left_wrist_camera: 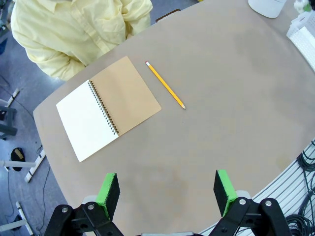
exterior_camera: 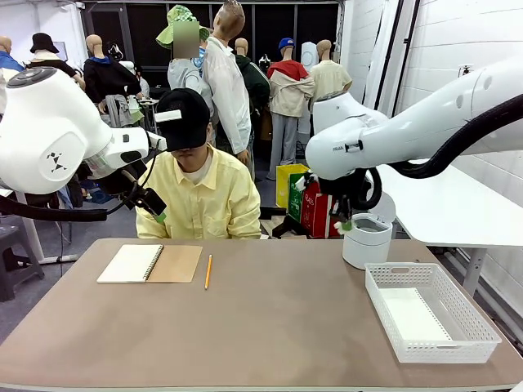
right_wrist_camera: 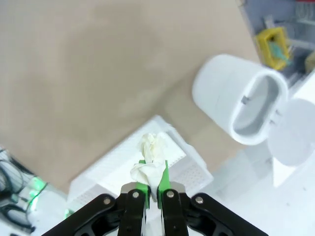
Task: Sort the paper based on its condition.
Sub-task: If a person hands you a paper, place it in the Organizing basket , and if it's crumpled, put it in the Trash can.
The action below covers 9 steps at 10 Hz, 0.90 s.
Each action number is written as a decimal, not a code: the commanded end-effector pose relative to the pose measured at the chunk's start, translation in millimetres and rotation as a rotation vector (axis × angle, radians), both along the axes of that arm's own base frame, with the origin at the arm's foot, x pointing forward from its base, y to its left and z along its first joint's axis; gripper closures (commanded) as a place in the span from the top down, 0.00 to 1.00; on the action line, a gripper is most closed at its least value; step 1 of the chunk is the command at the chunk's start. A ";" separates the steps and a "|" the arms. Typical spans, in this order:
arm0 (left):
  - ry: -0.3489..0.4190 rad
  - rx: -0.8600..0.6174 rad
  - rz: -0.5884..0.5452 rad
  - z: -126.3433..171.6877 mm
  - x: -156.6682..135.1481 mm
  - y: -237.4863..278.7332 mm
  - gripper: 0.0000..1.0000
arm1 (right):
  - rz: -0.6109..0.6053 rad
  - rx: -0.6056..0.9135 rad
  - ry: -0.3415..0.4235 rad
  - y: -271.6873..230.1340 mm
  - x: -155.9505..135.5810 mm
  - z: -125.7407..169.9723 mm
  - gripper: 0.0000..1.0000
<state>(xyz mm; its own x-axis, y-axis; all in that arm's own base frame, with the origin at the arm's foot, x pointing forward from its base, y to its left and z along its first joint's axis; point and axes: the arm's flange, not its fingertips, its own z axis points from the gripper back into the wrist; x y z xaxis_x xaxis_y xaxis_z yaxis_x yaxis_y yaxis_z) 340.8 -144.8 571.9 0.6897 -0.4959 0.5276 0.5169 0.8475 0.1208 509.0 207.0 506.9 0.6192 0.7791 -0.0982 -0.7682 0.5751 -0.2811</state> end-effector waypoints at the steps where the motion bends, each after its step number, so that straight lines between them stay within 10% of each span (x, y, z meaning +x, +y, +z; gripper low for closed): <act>1: -0.012 0.000 -0.007 -1.0 1.3 1.2 1.00 | -0.088 -0.081 -0.048 -2.8 21.1 8.2 0.00; 9: -0.012 0.000 -0.007 -1.0 1.3 1.2 1.00 | -0.161 -0.220 -0.239 -43.1 87.2 -29.3 0.00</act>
<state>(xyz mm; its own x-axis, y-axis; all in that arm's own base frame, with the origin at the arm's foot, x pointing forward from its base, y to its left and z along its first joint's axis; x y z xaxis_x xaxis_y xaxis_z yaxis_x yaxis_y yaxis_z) 340.8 -144.8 571.9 0.6897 -0.4960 0.5276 0.5169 0.8474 0.1209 584.0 164.6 479.0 0.7609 0.6368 -0.1247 -0.5880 0.5953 -0.5476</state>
